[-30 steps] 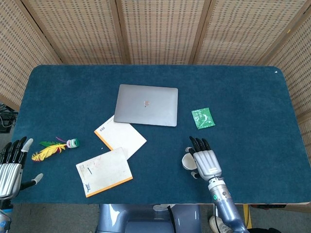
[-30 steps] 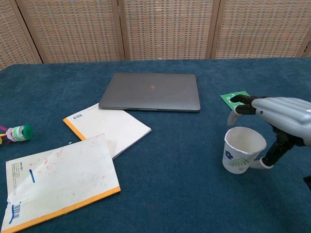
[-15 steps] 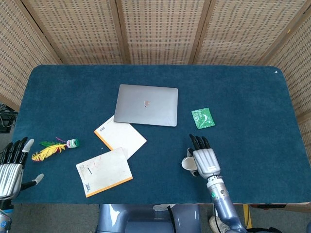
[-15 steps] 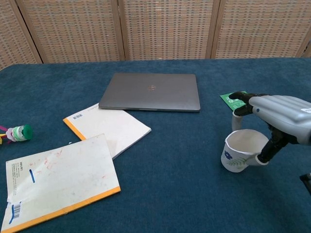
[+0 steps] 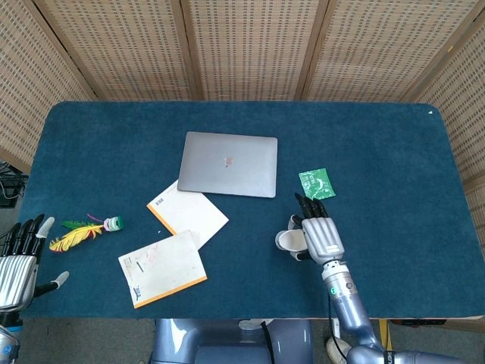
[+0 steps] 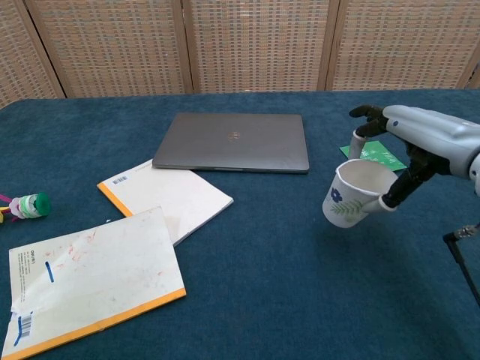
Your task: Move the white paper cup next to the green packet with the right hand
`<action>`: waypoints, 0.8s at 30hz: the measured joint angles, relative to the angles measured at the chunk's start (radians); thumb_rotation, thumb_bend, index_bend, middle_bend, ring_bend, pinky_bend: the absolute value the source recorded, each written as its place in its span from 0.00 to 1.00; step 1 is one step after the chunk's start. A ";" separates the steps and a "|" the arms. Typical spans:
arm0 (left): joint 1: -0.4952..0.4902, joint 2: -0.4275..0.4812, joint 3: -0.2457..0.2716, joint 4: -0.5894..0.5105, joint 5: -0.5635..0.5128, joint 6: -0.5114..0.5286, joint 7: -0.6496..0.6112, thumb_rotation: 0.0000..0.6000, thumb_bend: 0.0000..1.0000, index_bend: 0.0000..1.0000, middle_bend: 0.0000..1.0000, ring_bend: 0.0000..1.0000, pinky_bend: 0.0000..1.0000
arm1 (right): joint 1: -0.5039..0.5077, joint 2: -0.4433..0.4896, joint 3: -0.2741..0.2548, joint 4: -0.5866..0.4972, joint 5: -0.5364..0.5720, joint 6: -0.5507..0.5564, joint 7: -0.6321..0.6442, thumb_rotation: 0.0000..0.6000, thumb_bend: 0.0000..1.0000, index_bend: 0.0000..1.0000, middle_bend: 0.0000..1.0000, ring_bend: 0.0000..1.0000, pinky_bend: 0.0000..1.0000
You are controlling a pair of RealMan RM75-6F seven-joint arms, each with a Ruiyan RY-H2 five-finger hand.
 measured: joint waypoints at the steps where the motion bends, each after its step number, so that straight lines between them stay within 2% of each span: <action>1: 0.000 -0.001 0.000 0.001 -0.001 -0.001 0.001 1.00 0.10 0.00 0.00 0.00 0.00 | 0.005 0.004 0.013 -0.002 0.016 -0.010 0.020 1.00 0.24 0.49 0.02 0.00 0.00; 7: 0.002 -0.009 -0.003 0.006 0.003 0.012 0.015 1.00 0.10 0.00 0.00 0.00 0.00 | 0.023 0.007 0.069 0.001 0.111 -0.079 0.168 1.00 0.24 0.51 0.02 0.00 0.00; 12: 0.003 -0.016 -0.009 0.013 -0.002 0.016 0.018 1.00 0.10 0.00 0.00 0.00 0.00 | 0.047 -0.018 0.094 0.075 0.195 -0.153 0.285 1.00 0.24 0.51 0.02 0.00 0.00; 18: 0.002 -0.019 -0.009 0.016 -0.001 0.017 0.017 1.00 0.10 0.00 0.00 0.00 0.00 | 0.064 -0.079 0.095 0.175 0.188 -0.176 0.385 1.00 0.24 0.51 0.02 0.00 0.00; 24: 0.002 -0.018 -0.008 0.016 0.000 0.016 0.015 1.00 0.10 0.00 0.00 0.00 0.00 | 0.070 -0.117 0.084 0.248 0.127 -0.177 0.464 1.00 0.24 0.52 0.01 0.00 0.00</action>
